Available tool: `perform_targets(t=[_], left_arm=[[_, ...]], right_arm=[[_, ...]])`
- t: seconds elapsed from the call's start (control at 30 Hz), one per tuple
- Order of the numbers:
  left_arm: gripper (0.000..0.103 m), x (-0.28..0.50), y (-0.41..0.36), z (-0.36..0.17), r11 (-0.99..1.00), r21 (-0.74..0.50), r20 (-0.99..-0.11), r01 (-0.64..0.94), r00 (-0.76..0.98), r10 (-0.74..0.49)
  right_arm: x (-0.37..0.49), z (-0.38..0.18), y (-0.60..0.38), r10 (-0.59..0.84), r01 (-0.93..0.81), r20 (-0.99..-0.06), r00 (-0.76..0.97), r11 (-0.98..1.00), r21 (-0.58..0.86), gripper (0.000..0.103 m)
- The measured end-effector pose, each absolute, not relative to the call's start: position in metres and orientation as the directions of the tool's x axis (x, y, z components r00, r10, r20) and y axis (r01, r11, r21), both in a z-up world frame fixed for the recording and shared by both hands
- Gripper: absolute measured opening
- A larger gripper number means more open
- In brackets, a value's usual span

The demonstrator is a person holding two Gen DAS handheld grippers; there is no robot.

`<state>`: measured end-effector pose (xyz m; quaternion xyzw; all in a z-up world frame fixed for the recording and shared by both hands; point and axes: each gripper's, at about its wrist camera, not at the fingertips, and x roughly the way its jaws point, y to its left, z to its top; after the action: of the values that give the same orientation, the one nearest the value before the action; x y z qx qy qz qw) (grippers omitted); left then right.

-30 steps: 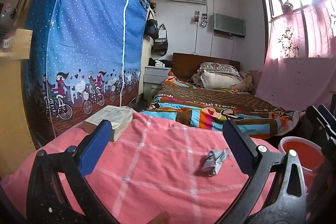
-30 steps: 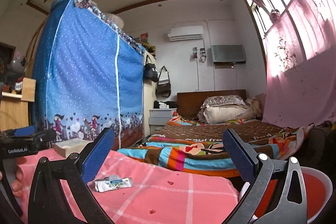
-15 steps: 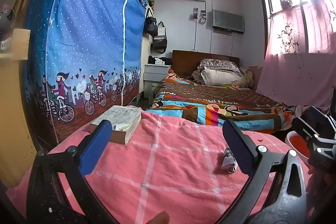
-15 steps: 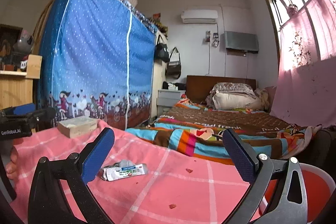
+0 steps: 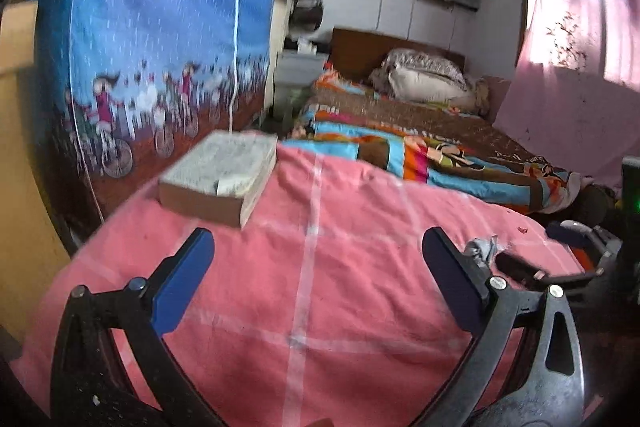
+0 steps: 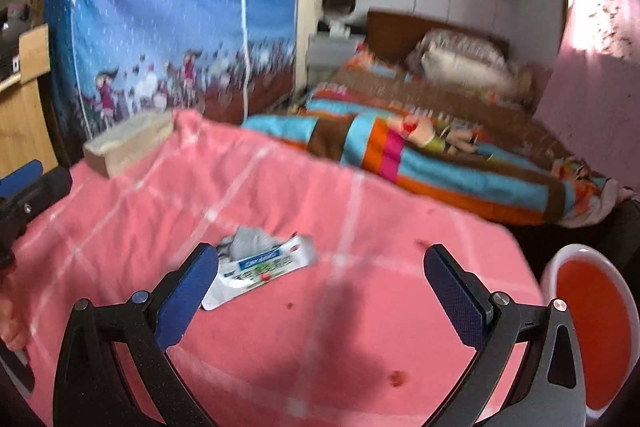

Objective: Collect trash
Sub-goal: 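Move both open tools back over the remaining trash on the bedspread, then grasp the grey cloth scrap with the left tool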

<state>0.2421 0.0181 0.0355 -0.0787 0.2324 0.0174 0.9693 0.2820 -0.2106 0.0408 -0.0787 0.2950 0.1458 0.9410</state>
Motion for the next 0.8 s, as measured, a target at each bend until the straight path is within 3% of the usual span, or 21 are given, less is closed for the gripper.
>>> perform_targets(t=[0.17, 0.5, 0.8], left_arm=[[0.103, 0.248, 0.025, 0.028, 0.976, -0.211, -0.491, -0.058, 0.869, -0.055], [0.096, 0.267, -0.015, 0.027, 0.968, -0.212, -0.556, 0.133, 0.799, -0.231], [0.062, 0.302, -0.061, 0.016, 0.923, -0.263, -0.65, 0.282, 0.655, -0.385]], right_arm=[[0.289, 0.026, -0.193, 0.184, -0.353, -0.652, 0.736, 0.925, -0.138, 0.103], [0.291, 0.019, -0.247, 0.127, -0.263, -0.704, 0.699, 0.961, -0.088, 0.103], [0.283, 0.026, -0.282, 0.102, -0.215, -0.672, 0.734, 0.973, -0.087, 0.103]])
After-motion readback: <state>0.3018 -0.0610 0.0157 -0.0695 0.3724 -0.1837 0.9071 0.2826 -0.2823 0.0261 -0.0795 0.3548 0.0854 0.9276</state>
